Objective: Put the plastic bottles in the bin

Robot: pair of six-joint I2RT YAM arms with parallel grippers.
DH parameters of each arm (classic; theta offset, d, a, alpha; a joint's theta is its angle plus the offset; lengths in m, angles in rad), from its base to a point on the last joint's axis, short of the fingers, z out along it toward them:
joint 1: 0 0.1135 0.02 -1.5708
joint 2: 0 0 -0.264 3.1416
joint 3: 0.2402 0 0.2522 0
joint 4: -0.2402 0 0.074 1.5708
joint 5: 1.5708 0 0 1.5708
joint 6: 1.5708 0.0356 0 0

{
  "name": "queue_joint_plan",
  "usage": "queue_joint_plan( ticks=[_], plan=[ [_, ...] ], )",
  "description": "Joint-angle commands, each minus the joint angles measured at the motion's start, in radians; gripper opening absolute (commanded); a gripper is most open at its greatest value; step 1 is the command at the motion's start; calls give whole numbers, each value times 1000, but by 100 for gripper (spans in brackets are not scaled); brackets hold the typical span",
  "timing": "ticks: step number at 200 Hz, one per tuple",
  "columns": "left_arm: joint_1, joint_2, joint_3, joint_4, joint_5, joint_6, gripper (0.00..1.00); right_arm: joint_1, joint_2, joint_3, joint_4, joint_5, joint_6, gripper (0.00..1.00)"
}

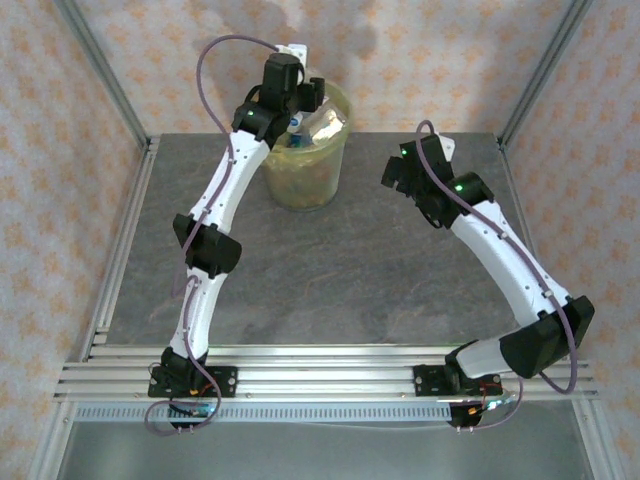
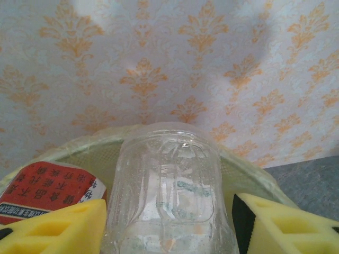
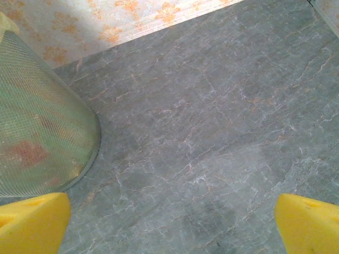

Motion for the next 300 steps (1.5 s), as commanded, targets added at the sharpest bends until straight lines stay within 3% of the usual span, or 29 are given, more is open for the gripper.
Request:
queue_joint_plan(
  ticks=[1,44,92,118,156,196,252,300],
  plan=[
    [11,11,16,-23,23,-25,53,0,18,29,-12,-4,-7,99],
    [8,23,15,-50,123,-69,51,0,24,27,-6,-15,-2,99],
    [-8,13,14,-73,172,-76,68,2,24,27,-4,-22,-2,99],
    [-13,-15,15,-72,138,-81,70,2,24,26,-3,-24,-1,99],
    [-12,-71,15,-65,66,-68,88,5,24,26,-1,-25,-2,99],
    [-12,-123,17,-19,43,-63,100,9,27,26,2,-28,-3,99],
    [9,-197,20,-85,-80,-85,98,13,21,29,-5,-23,-8,99],
    [87,-290,-90,-253,-211,-270,81,17,15,25,-4,-27,-4,99]
  ],
)
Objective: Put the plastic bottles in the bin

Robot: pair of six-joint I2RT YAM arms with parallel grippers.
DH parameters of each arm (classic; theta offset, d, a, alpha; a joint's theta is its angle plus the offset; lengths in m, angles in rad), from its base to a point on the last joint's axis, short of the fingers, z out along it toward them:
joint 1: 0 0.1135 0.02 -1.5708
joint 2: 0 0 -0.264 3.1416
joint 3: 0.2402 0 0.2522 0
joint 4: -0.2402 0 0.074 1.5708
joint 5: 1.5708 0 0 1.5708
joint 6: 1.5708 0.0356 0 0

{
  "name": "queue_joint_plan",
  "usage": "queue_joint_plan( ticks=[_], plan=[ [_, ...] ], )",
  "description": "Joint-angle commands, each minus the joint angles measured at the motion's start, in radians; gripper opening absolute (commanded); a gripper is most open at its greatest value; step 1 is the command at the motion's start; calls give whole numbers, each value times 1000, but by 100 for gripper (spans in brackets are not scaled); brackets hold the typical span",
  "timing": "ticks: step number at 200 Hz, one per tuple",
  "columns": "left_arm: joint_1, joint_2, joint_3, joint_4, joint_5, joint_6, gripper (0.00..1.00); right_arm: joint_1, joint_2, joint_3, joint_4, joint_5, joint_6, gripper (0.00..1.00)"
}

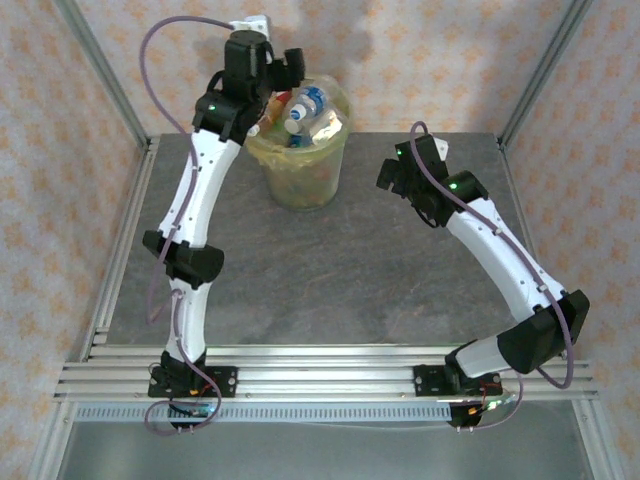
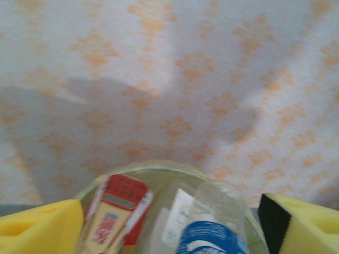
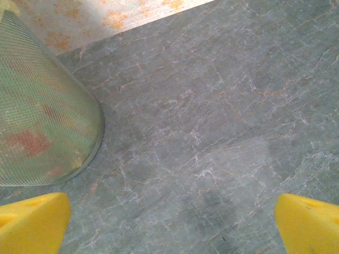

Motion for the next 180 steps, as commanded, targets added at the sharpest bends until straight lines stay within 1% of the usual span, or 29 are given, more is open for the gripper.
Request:
queue_joint_plan(
  ticks=[1,27,46,61,79,115,130,134,149,162,180],
  plan=[
    [50,-70,-78,-131,-111,-118,80,9,-8,25,-4,5,-4,99],
    [94,-166,-257,-136,-142,-184,68,11,-13,22,0,5,-6,99],
    [119,-212,-365,-116,-123,-206,61,12,-14,21,0,5,-7,99],
    [132,-212,-399,-129,-100,-216,58,12,-14,22,0,5,-7,99],
    [135,-212,-403,-174,-94,-216,52,14,-16,19,0,6,-5,99],
    [134,-211,-445,-232,-142,-223,35,14,-17,17,1,8,-4,99],
    [135,-212,-480,-226,-138,-226,35,14,-18,16,3,7,-4,99],
    [134,-240,-489,-226,-135,-225,35,14,-17,17,4,7,-5,99],
    [135,-248,-514,-220,-116,-229,34,14,-16,16,6,7,-3,99],
    [134,-252,-535,-221,-103,-236,31,14,-16,15,6,6,-1,99],
    [133,-262,-570,-212,-84,-245,29,15,-16,15,6,6,-1,99]
  ],
)
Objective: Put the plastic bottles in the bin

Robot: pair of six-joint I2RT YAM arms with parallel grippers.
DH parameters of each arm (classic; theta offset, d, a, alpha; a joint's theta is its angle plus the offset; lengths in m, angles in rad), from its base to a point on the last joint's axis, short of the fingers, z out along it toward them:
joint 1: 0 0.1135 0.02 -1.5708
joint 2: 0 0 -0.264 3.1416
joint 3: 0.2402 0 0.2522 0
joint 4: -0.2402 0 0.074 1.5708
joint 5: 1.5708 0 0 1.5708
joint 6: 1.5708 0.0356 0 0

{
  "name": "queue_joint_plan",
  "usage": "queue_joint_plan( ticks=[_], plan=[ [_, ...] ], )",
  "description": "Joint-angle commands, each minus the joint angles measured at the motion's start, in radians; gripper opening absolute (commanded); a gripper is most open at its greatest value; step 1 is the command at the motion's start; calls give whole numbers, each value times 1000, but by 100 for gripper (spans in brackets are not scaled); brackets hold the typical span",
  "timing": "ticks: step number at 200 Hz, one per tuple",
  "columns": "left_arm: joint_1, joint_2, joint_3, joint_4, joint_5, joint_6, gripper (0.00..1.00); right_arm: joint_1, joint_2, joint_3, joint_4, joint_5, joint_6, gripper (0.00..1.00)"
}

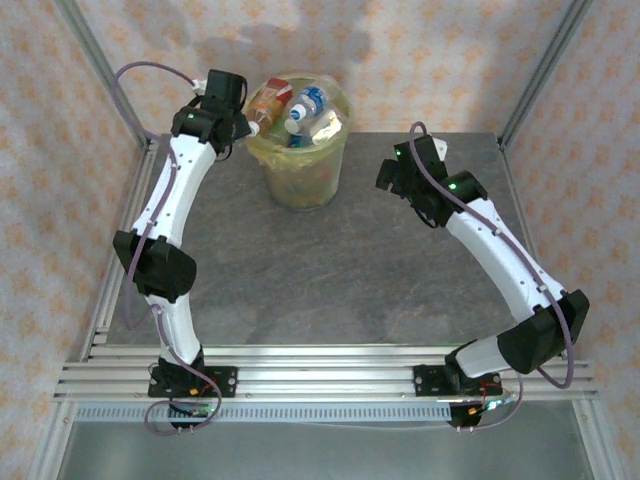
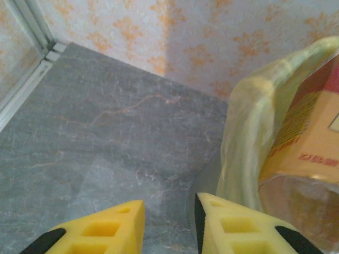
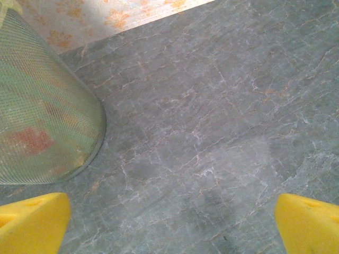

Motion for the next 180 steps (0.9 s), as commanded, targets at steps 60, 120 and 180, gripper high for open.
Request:
queue_joint_plan(
  ticks=[60,120,180],
  plan=[
    [-1,-106,-107,46,79,-47,28,10,-16,21,4,7,-2,99],
    [-1,-65,-68,40,107,-47,28,10,-18,23,3,11,-1,99],
    [-2,-34,-23,33,145,-47,28,10,-17,22,4,9,2,99]
  ],
)
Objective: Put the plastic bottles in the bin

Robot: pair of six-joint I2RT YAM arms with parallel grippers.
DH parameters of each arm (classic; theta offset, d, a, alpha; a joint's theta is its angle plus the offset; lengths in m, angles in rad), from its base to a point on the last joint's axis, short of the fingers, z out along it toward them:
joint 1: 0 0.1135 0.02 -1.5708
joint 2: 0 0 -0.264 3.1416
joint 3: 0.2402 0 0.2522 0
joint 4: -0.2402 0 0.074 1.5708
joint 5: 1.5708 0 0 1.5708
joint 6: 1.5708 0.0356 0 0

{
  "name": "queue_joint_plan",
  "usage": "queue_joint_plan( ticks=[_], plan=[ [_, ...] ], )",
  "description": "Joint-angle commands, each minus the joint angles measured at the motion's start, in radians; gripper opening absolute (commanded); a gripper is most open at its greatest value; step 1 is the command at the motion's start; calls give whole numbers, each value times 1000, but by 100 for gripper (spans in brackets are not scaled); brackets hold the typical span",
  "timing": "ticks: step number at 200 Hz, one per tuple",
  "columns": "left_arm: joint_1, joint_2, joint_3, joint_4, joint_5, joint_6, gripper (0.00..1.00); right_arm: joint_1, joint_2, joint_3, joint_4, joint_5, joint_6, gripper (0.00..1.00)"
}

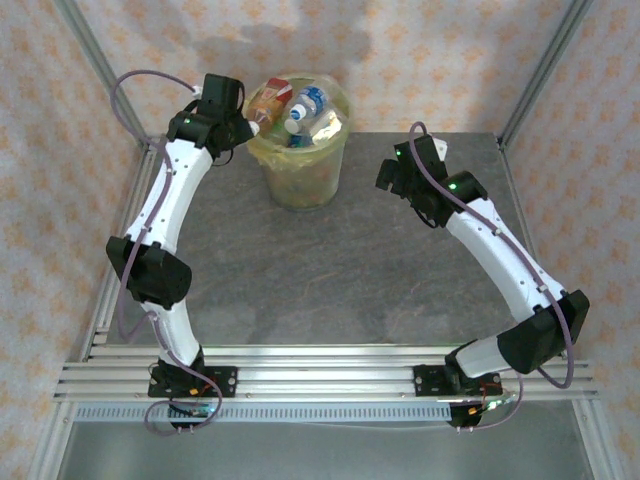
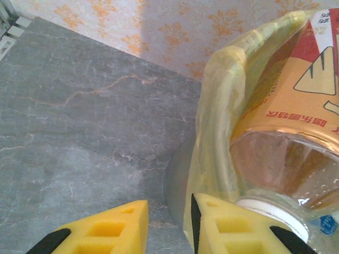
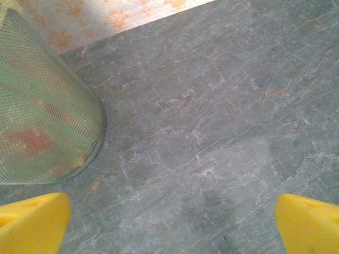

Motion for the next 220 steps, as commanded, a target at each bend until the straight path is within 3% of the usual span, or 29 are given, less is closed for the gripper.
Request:
queue_joint_plan(
  ticks=[1,126,182,220],
  plan=[
    [-2,24,43,9,24,-17,28,10,-17,21,5,9,2,99],
    [-22,65,91,28,79,-27,28,10,-21,9,10,10,5,99],
    [-23,55,65,13,55,-27,28,11,-28,1,11,11,5,99],
    [-21,-6,36,0,-20,-19,29,12,-31,1,10,8,4,99]
  ],
)
